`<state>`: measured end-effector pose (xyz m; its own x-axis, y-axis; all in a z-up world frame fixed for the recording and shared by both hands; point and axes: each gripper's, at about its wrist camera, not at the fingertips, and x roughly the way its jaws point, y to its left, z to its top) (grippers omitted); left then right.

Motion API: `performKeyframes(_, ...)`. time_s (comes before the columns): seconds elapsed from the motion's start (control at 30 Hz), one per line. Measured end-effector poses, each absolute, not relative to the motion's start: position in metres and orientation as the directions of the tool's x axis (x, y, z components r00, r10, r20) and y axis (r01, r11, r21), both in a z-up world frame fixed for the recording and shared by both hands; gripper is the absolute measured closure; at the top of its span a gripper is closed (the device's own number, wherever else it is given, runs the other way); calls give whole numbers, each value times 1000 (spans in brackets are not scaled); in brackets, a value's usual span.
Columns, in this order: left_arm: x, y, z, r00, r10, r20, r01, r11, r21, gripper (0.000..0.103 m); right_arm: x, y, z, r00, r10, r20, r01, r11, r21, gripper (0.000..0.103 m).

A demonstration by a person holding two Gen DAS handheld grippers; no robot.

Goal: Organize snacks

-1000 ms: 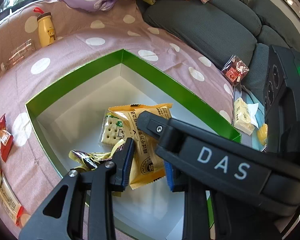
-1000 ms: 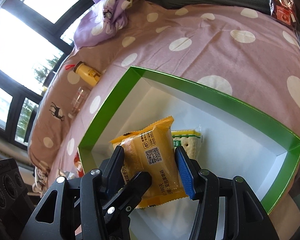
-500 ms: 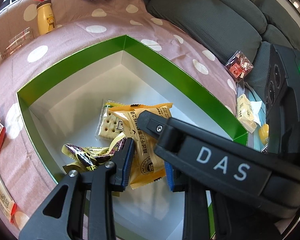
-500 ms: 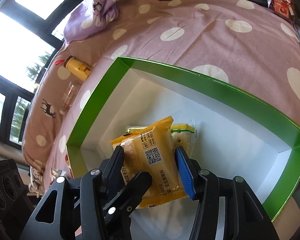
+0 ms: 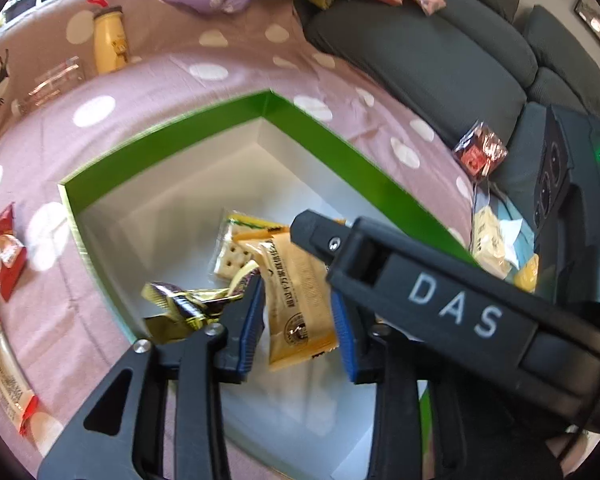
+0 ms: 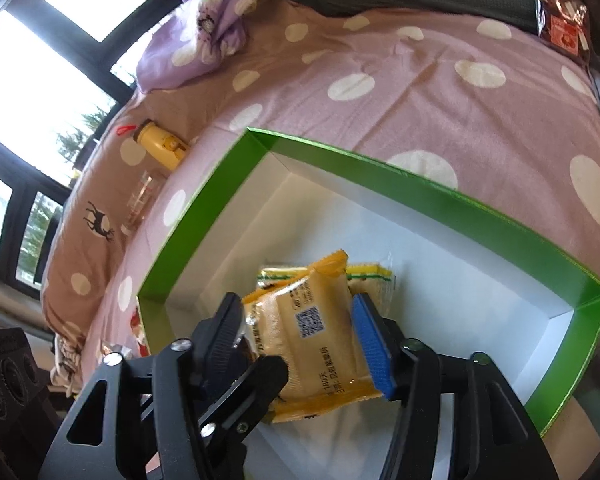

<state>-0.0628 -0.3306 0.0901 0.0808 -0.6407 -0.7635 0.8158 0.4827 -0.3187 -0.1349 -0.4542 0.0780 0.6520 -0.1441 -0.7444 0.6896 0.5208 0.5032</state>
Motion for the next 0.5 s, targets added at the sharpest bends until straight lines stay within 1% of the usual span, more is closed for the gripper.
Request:
performKeyframes(0.07,-62,-318,100,108,-659,-744,810,492,-318,50,-135,-451,85,667,-172,-725,682,533,501,32)
performKeyframes(0.1,-61,-311,105,125,-667,-735,808,498,-315,46,-135,-449,88,673,-185,-716,679,540,498,31)
performKeyframes(0.13,-60,-302,110,144,-676,-722,804,506,-313,38,-135,-447,91,679,-195,-707,674,548,496,29)
performKeyframes(0.17,-59,-294,115,159,-683,-712,798,514,-314,32,-134,-445,94,685,-201,-700,669,555,495,27)
performKeyframes(0.2,-58,-284,119,177,-692,-700,790,524,-318,30,-134,-443,97,695,-205,-689,660,563,498,26)
performKeyframes(0.27,-54,-266,125,207,-703,-680,767,548,-333,21,-132,-439,102,712,-207,-671,643,578,503,23)
performKeyframes(0.37,-48,-232,129,272,-706,-653,719,601,-350,15,-127,-430,107,727,-200,-657,618,607,500,20)
performKeyframes(0.5,-36,-184,124,370,-652,-661,640,695,-327,13,-118,-418,112,735,-193,-650,595,644,481,19)
